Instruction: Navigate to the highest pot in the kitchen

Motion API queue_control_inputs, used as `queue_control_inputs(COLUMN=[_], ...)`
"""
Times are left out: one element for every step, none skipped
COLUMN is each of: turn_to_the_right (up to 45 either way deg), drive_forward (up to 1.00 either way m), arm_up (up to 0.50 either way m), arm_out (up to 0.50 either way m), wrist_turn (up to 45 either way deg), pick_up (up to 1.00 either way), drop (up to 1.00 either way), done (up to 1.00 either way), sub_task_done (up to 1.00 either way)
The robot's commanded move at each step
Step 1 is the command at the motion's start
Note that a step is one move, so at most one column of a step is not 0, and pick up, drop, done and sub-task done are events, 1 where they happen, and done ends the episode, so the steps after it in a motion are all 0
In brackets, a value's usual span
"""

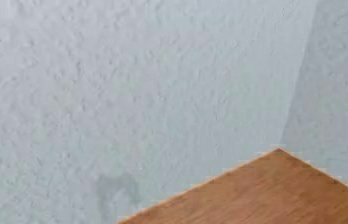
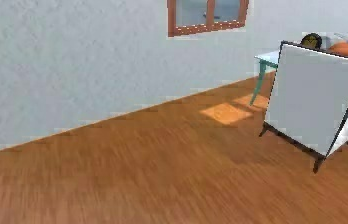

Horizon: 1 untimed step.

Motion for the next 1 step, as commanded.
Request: queue_control_inputs(turn_to_the_right=[-45.0], drive_forward=[0.0], arm_up=[0.0], arm_out=[0.0], wrist_turn=[0.0], pick_up=[0.0], drop=[0.0], done=[0.0], sub_task_done=[0.0])
